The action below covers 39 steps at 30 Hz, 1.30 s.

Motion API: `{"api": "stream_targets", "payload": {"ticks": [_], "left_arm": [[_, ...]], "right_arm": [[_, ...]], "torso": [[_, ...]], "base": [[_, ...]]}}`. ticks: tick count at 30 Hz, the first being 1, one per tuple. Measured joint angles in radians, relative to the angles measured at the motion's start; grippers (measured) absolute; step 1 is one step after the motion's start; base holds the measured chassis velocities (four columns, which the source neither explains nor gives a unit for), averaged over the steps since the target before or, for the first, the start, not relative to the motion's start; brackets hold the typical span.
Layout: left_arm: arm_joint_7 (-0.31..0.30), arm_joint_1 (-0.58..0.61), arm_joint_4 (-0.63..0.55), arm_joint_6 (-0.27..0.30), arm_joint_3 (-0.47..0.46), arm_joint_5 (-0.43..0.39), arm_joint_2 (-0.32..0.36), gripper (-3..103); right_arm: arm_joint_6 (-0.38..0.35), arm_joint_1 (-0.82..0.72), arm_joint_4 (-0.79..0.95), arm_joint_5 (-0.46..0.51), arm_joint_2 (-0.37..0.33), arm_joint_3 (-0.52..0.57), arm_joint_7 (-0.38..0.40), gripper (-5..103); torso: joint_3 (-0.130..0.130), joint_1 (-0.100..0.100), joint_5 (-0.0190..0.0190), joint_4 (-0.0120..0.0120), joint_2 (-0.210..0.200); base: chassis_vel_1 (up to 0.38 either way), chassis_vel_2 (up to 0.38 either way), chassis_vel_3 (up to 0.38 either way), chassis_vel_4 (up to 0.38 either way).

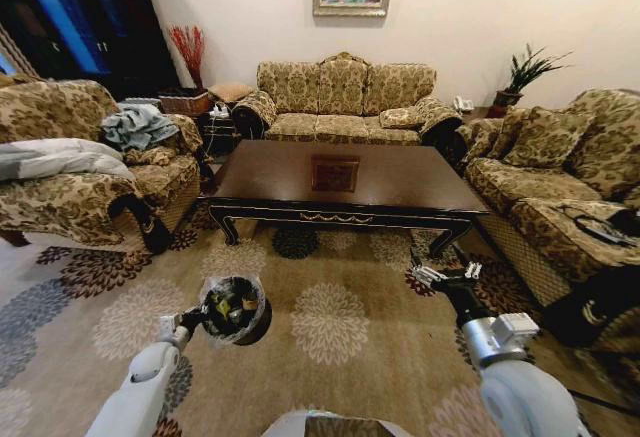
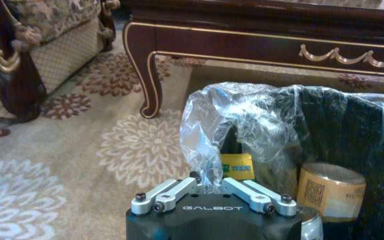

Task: Move to the front of the table and place the trash on the table into the trash bin.

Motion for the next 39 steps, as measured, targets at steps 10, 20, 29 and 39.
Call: {"api": "stream_targets", "payload": {"ticks": [10, 20, 29, 39], "left_arm": [[0.011, -0.023, -0.011, 0.060, 0.008, -0.038, -0.004, 2], [0.010, -0.014, -0.099, 0.128, -0.012, -0.036, -0.006, 2], [0.016, 0.018, -0.183, 0.181, -0.066, -0.026, 0.012, 2], [0.017, 0.060, -0.264, 0.222, -0.118, 0.040, -0.023, 2]], "right_arm": [[-0.029, 0.014, -0.030, 0.019, -0.003, -0.023, 0.008, 100], [-0.037, 0.057, -0.048, 0.015, -0.010, -0.007, 0.008, 100], [-0.025, 0.067, -0.103, -0.001, -0.001, -0.005, -0.003, 100], [-0.023, 0.093, -0.157, 0.055, -0.004, 0.031, -0.064, 100]], "torso": [[-0.026, -0.021, 0.0003, 0.0001, -0.047], [-0.052, -0.042, 0.0000, 0.0002, -0.094], [-0.078, -0.059, 0.0002, 0.0002, -0.137], [-0.101, -0.078, 0.0005, 0.0001, -0.178]], "base": [[0.000, 0.000, 0.000, 0.000], [0.000, 0.000, 0.000, 0.000], [0.000, 0.000, 0.000, 0.000], [0.000, 0.000, 0.000, 0.000]]}}
